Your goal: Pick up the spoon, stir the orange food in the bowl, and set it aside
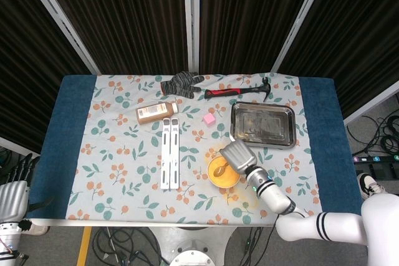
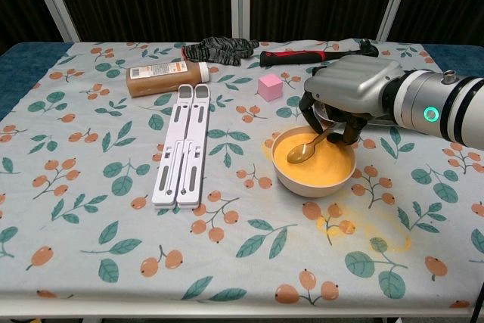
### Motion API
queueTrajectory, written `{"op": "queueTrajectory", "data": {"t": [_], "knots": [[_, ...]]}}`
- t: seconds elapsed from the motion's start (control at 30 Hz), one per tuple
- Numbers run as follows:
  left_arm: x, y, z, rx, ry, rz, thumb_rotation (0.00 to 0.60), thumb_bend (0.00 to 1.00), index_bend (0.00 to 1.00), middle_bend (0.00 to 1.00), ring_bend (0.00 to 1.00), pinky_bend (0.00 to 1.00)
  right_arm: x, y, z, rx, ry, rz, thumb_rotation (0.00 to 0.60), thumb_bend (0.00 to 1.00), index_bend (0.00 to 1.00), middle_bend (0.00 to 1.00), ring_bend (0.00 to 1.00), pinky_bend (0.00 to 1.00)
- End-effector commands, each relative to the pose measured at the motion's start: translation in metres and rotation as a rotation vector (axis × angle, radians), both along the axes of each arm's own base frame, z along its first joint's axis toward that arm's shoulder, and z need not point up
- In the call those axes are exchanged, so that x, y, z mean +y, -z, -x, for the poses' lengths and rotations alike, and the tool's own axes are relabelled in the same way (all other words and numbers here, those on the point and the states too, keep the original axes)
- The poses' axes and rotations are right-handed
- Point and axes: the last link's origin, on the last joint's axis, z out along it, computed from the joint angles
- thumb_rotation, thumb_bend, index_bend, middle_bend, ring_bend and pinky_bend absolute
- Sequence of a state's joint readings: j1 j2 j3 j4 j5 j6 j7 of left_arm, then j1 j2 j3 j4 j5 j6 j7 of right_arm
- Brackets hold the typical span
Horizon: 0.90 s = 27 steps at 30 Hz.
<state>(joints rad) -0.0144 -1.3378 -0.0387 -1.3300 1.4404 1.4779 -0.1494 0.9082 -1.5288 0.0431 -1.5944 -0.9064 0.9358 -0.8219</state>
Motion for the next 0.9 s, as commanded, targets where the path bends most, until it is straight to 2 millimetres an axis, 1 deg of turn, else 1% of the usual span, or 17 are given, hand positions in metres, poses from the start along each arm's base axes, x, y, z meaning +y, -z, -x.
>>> {"op": "queueTrajectory", "data": {"t": [0.03,0.17,0.4,0.53,0.67,0.9], "knots": [[0.0,0.0,0.0,-0.001,0.0,0.001,0.6,0.0,0.12,0.09,0.08,0.12,0.002,-0.004,-0.002,0.027,-0.064,0.03,0.6,0.32,0.63,0.97,1.0,1.0],[0.0,0.002,-0.001,-0.004,0.002,0.004,0.6,0.0,0.12,0.09,0.08,0.12,0.003,-0.01,-0.003,0.092,-0.177,0.084,0.6,0.32,0.64,0.97,1.0,1.0],[0.001,0.002,-0.002,-0.006,0.007,0.001,0.6,0.0,0.12,0.09,0.08,0.12,0.0,-0.017,-0.003,0.274,-0.394,0.165,0.6,0.32,0.67,0.97,0.99,1.0],[-0.001,0.002,-0.001,-0.008,0.003,0.003,0.6,0.0,0.12,0.09,0.08,0.12,-0.001,-0.015,0.001,0.356,-0.467,0.176,0.6,0.33,0.68,0.97,0.99,1.0],[-0.002,0.003,0.0,-0.01,-0.001,0.002,0.6,0.0,0.12,0.09,0.08,0.12,-0.002,-0.011,0.003,0.402,-0.514,0.185,0.6,0.33,0.7,0.97,0.99,1.0],[-0.002,0.003,0.001,-0.013,-0.004,0.002,0.6,0.0,0.12,0.09,0.08,0.12,0.0,0.004,0.0,0.452,-0.572,0.184,0.6,0.33,0.72,0.97,0.99,1.0]]}}
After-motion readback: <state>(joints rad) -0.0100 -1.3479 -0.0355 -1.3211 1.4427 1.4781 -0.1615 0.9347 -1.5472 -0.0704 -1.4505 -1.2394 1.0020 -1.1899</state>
